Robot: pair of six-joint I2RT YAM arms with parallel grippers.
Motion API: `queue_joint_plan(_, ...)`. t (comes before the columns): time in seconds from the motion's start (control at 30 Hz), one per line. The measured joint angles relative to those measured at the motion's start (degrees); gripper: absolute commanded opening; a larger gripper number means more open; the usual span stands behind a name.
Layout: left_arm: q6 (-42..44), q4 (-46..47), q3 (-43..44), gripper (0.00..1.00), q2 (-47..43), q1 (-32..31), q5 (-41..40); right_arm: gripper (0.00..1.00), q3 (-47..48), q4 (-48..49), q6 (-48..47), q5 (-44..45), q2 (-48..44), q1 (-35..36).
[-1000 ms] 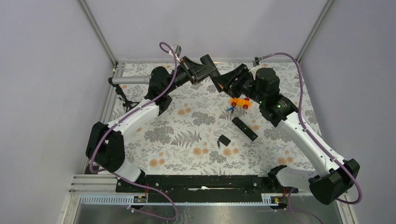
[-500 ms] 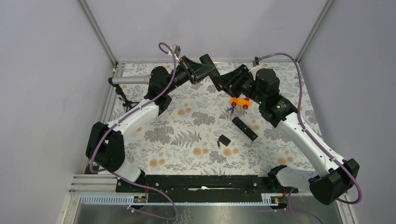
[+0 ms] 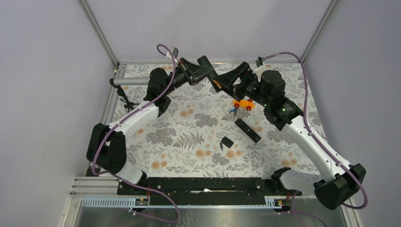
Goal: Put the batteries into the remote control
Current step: Load the battery into the remote control.
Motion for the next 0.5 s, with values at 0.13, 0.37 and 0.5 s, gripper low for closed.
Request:
queue_joint_plan(0.13,1.5,-2.1,-1.2,0.00,0.0,1.0,0.7,0.73,0.5,-2.4,-4.7,0.1,-0.6,-0.5)
queue_joint_plan(0.37,4.1,-6.3,-1.2,0.00,-1.4,1.0,3.2,0.56,4.1,-7.7,-16.8,1.0,-0.5,-1.1)
queue_joint_plan(0.5,5.0,-8.6,-1.1,0.00,-1.6,1.1,4.0,0.51,5.7,-8.9,-22.9,0.8,-0.4,-1.1)
